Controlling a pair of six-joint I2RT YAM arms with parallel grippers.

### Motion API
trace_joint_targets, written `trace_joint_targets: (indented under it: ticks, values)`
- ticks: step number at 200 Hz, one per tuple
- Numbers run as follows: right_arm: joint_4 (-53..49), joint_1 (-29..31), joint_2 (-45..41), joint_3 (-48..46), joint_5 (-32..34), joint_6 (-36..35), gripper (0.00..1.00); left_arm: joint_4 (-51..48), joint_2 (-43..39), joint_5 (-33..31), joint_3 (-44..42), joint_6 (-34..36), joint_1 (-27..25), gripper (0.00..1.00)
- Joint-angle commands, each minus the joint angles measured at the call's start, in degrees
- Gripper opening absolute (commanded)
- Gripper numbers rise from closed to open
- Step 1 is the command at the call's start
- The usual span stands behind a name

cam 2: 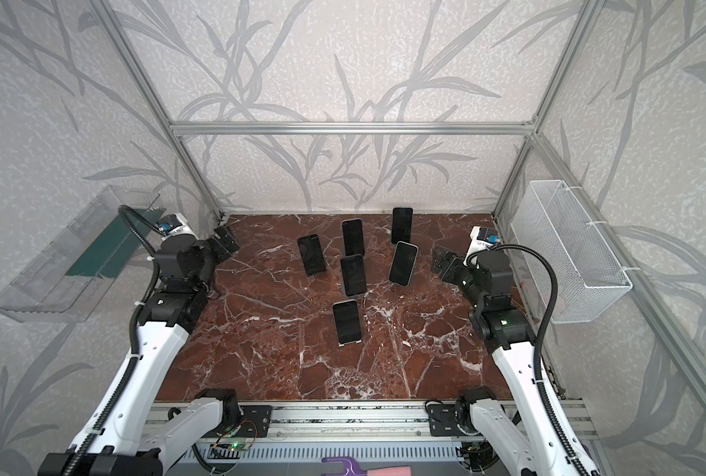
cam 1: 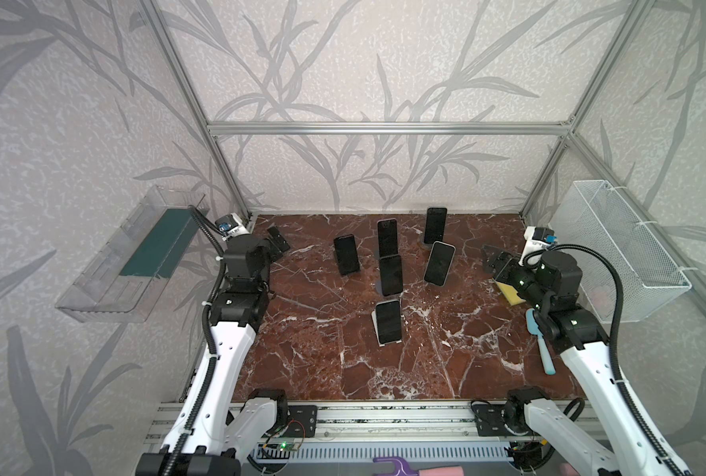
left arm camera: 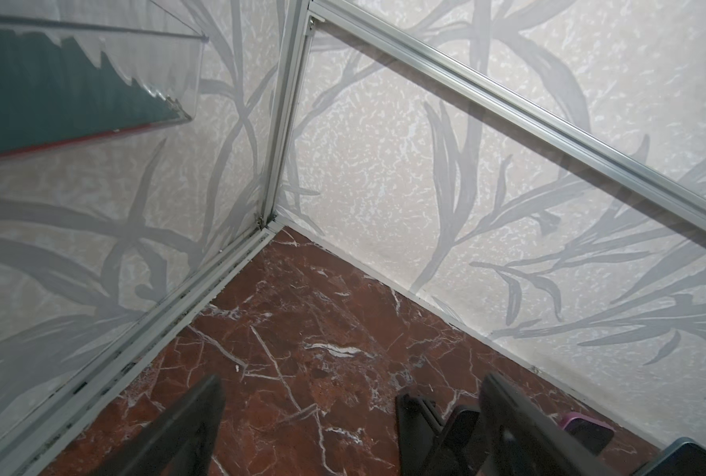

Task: Remove the phone from the phone stand

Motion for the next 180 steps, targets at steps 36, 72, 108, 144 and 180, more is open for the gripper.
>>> trace_joint_targets:
  ticks: [36,72,108,144,180]
  values:
    - [-10.82,14.51,2.53,1.87,3.31,-5.98,0.81,6.74,6.88,20.58,1.3,-8.28,-0.49,0.83]
    - [-11.1,26.47,6.5,3.11,12.4,-7.01,0.84,4.35,5.8,20.65,0.09,-7.56,-3.33,0.83]
    - [-7.88,29.34,10.08,3.53,15.03,-5.14,0.85,1.91,4.7,16.14,0.32,-5.82,-5.94,0.83]
    - [-6.07,30.0,10.75,2.94,19.78,-5.83,0.88,1.8,4.79,17.08,0.34,-6.36,-7.71,0.82]
    - [-3.9,29.95,11.23,1.92,32.7,-3.99,0.92,1.64,4.63,17.5,0.37,-7.13,-10.0,0.82]
